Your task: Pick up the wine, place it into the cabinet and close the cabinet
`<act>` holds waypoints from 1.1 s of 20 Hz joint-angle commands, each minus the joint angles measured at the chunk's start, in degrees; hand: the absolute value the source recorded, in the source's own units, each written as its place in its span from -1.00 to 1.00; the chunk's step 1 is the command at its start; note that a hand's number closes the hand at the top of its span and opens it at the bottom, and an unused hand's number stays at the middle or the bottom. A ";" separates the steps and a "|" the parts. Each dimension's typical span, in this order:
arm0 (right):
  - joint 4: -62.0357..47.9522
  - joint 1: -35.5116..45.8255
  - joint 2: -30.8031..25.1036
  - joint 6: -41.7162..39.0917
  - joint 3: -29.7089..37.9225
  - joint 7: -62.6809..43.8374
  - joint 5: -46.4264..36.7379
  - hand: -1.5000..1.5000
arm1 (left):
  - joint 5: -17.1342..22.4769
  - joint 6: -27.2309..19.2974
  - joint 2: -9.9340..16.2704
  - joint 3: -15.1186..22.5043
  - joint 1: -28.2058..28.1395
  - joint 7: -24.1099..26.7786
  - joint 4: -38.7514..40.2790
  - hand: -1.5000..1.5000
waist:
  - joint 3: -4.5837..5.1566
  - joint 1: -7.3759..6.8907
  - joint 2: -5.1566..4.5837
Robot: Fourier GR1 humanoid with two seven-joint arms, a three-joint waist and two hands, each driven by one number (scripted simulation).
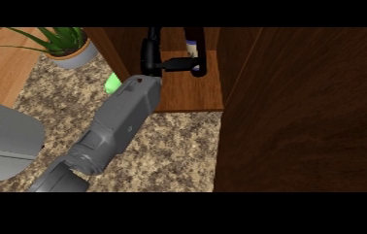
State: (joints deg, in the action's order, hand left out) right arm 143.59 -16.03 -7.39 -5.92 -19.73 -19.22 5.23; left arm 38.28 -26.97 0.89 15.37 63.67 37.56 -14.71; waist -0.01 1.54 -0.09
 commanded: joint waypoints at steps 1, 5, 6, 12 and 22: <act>11.10 -4.53 -1.42 -0.04 0.08 -4.08 3.68 -1.00 | -0.80 2.43 1.87 -0.07 -3.94 1.09 -3.79 -1.00 | 0.01 -1.02 0.43; 13.63 -3.49 -1.19 1.65 -0.52 -6.40 1.64 -1.00 | -1.45 1.52 1.26 0.71 -5.54 -0.55 -9.01 -1.00 | 0.03 -1.51 0.79; 11.58 -2.19 -1.98 1.02 2.28 -6.65 4.11 -1.00 | -1.68 1.15 0.37 0.94 -6.26 -0.89 -11.62 -1.00 | 0.00 -1.77 0.65; 11.75 -5.43 -2.89 0.44 2.54 -2.90 3.20 -1.00 | -2.04 0.49 2.75 3.31 -12.94 -6.22 -25.18 -1.00 | -0.05 -2.42 1.19; 13.20 -3.36 -2.23 2.72 -1.44 -4.84 0.58 -1.00 | -4.62 -3.59 3.40 11.33 -31.49 -11.81 -50.85 -1.00 | 0.01 -2.52 1.11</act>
State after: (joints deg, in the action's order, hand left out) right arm 143.97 -16.77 -8.21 -3.60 -20.97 -19.28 4.39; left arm 34.07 -29.31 2.84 24.37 37.80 28.81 -56.13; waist 0.00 -0.91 0.91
